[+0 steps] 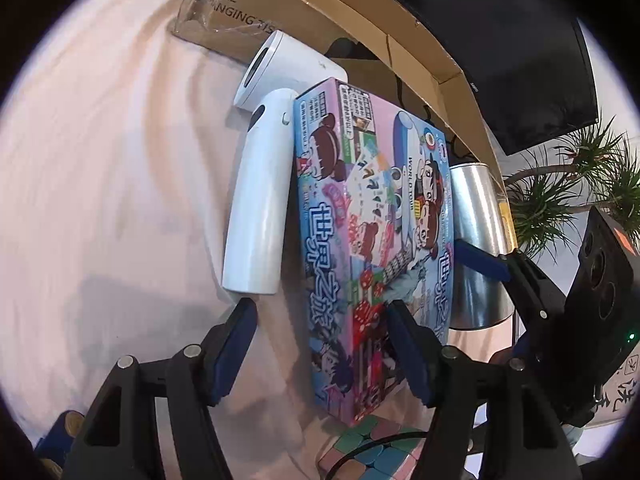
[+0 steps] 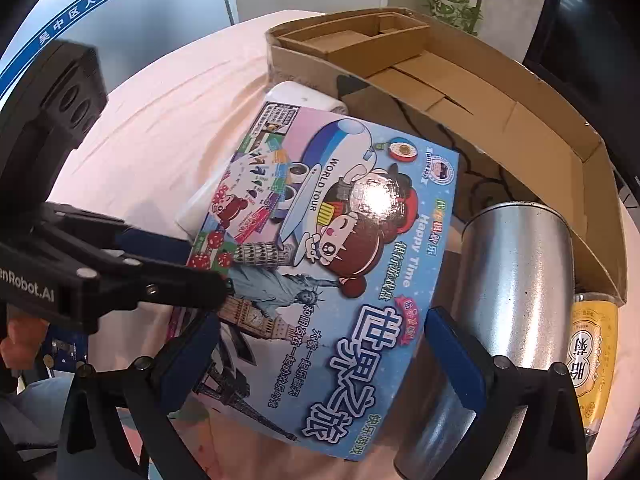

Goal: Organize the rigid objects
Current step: 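Grasp the World Tour game box with the left tool, then lift the game box and lay it flat inside the cardboard box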

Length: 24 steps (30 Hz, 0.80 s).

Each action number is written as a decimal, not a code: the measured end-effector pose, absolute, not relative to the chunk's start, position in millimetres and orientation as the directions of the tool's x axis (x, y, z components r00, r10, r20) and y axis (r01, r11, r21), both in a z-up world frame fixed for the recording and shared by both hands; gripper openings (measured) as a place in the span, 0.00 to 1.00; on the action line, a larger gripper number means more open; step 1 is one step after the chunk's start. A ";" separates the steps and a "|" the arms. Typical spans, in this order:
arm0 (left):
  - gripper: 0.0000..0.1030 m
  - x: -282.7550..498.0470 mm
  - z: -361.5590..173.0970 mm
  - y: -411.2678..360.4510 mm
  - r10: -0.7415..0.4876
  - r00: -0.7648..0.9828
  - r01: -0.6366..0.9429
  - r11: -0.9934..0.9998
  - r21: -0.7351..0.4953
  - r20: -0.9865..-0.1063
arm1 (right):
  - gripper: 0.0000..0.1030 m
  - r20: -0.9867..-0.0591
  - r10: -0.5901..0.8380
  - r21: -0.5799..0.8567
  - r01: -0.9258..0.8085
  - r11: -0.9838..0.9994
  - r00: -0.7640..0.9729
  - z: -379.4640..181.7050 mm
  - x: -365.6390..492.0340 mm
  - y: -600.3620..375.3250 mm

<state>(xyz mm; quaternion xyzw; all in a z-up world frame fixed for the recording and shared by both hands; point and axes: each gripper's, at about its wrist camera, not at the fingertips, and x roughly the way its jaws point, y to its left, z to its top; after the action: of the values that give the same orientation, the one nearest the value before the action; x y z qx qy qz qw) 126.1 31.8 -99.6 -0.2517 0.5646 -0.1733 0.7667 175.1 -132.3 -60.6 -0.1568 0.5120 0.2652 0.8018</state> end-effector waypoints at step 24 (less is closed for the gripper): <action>0.53 106.4 -59.7 34.7 -0.486 0.373 0.097 0.868 -0.487 -0.791 | 0.94 -0.861 0.433 0.275 -0.473 0.837 0.266 -67.2 159.9 -113.5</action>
<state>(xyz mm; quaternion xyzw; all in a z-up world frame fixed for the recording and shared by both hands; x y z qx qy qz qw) 106.4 34.7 -59.7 -0.1832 0.5302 -0.1804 0.8079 159.9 -113.5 -67.2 -0.0184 0.5347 0.2847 0.7954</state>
